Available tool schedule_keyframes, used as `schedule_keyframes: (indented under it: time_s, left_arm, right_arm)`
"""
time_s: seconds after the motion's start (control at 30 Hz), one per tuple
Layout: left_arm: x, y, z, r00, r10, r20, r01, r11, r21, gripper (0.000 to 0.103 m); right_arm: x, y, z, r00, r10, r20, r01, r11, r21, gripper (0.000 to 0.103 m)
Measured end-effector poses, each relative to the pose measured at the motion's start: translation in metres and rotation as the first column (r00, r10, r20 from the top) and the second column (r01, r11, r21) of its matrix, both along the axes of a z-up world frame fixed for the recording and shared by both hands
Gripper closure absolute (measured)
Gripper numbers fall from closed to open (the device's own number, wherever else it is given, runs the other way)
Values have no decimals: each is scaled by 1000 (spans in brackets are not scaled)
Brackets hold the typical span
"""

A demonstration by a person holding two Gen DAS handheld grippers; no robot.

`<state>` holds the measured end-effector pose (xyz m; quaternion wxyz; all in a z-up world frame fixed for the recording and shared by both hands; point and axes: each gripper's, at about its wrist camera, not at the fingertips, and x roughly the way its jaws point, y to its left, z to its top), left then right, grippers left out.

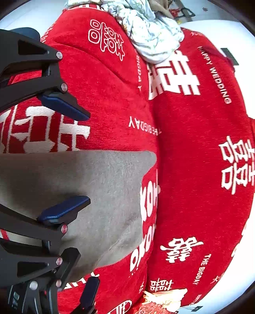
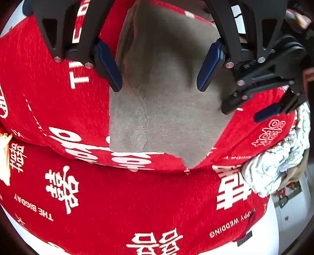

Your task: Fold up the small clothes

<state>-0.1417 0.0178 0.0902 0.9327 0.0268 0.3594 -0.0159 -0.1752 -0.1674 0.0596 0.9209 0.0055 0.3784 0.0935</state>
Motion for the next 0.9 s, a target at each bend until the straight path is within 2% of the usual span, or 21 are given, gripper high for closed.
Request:
schedule_keyframes:
  time_s: [0.13,0.23,0.37,0.47,0.9]
  left_arm:
    - [-12,-3,3,1000,-6,7,6,1000,-28,24]
    - [-20,-11,9,1000,-21,22,21,1000,1,24]
    - [-28,-19,14,999,-15,39,14,999,34,24]
    - [-29,-21,16,999,-18,29,16,999,47,23]
    - [-42,-14,24,997,24,72,-28,998,54,23]
  right_arm:
    - [-15,-5,1,999,-53,1,53,999,2,17]
    - [-21,-10,-1,997,-79,-1,79,997,-15,17]
    - [-27,-18,-3,994,-104,-12,104,995,10,17]
    - [-33,-19,-1,994,-109,2,109,994,-3,16]
    - [-43,-7,6,994,-98,46,100,994,-46,15]
